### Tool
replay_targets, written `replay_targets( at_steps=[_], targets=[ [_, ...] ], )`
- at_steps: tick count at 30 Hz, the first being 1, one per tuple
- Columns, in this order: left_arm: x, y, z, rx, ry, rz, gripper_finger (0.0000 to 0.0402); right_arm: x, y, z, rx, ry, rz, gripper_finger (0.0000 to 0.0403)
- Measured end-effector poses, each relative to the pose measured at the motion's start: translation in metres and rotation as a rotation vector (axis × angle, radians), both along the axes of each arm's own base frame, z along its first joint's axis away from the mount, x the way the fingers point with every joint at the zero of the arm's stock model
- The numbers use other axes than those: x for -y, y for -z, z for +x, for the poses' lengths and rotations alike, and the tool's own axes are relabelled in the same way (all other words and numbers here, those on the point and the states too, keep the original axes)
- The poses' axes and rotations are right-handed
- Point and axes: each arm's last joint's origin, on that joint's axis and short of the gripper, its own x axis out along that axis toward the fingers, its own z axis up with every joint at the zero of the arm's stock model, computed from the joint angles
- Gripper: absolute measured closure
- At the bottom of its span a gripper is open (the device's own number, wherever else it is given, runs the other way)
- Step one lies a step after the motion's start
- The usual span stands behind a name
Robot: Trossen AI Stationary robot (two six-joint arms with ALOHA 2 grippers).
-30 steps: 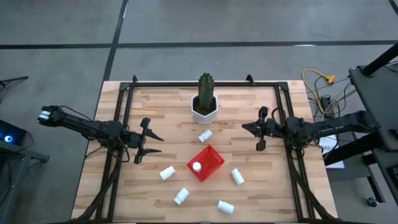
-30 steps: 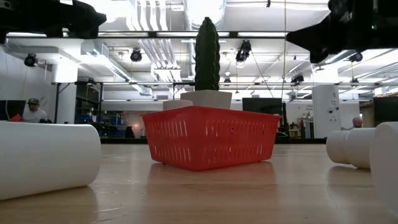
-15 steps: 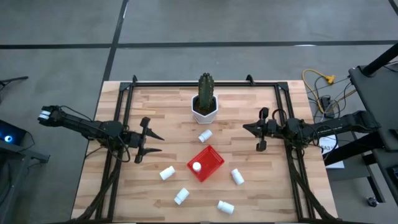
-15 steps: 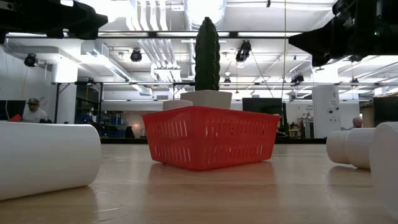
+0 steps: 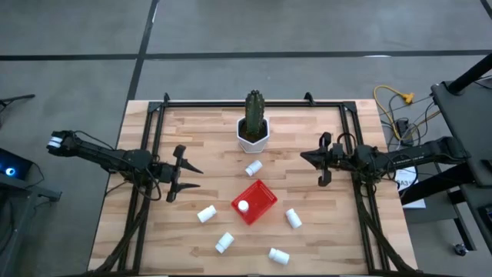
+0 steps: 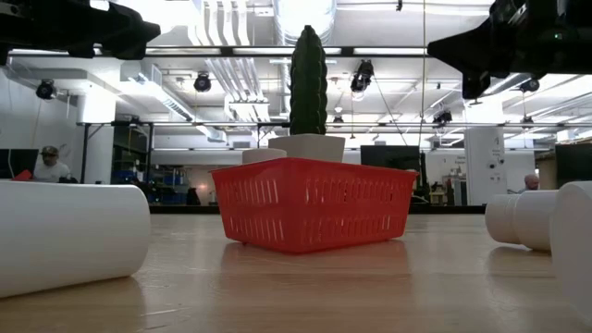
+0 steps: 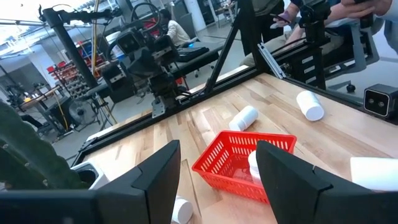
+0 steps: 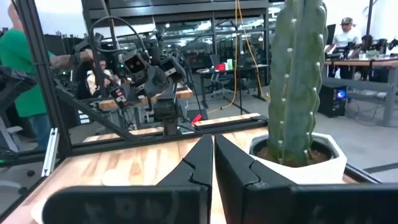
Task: Pick and place pill bottles into a basket
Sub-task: Put the white pill bottle into the red bin
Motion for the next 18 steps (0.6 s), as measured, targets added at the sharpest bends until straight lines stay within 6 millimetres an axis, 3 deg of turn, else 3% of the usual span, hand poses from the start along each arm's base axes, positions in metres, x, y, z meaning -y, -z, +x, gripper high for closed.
replay_targets(
  at_steps=[18],
  targets=[
    [0.005, 0.02, 0.017, -0.155, 0.0, 0.035, 0.0208, 0.0, 0.008, 0.001, -0.079, -0.001, 0.016, 0.0394]
  ],
)
